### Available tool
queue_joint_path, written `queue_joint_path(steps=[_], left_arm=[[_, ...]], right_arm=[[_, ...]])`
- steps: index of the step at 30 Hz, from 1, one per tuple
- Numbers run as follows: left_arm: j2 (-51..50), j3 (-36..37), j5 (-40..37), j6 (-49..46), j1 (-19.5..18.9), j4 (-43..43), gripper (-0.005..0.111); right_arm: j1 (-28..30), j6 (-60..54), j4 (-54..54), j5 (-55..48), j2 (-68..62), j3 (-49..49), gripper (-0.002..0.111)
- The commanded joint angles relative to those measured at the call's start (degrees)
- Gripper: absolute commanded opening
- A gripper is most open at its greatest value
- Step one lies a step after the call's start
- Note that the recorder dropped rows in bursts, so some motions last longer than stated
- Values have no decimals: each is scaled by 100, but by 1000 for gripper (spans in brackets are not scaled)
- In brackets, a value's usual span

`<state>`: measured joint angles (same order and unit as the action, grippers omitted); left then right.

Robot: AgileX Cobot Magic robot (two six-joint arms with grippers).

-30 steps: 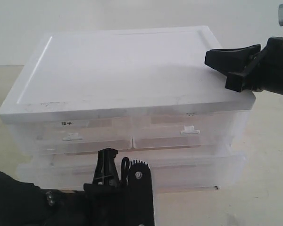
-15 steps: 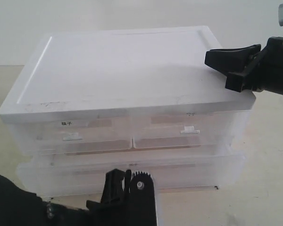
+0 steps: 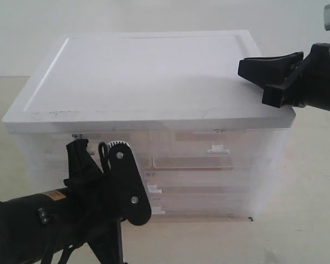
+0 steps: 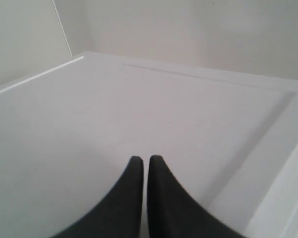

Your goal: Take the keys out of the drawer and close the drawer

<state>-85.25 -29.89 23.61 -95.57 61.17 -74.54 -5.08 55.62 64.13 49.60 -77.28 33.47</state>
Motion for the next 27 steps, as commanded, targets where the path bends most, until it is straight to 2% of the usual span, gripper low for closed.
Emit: queue_joint_path(steps=[1, 5, 10, 13, 18, 24, 27], left_arm=[[-4, -13, 168, 795, -135, 786, 5], [-4, -13, 168, 926, -135, 952, 5], [-4, -13, 908, 1381, -148, 900, 5], [-4, -13, 1000, 1680, -148, 900, 5], [-4, 17, 177, 1693, 87, 899, 5], [-4, 268, -289, 1761, 732, 492, 5], [-4, 227, -1428, 1761, 879, 529, 5]], right_arm=[[-14, -26, 352, -288, -84, -72, 0], [-14, -26, 352, -288, -84, -72, 0], [-14, -26, 363, -288, -84, -72, 0], [-14, -26, 386, -288, -84, -72, 0], [-14, -26, 386, -288, -84, -72, 0], [-14, -26, 385, -421, -84, -72, 0], [-14, -26, 371, -448, -84, -72, 0]])
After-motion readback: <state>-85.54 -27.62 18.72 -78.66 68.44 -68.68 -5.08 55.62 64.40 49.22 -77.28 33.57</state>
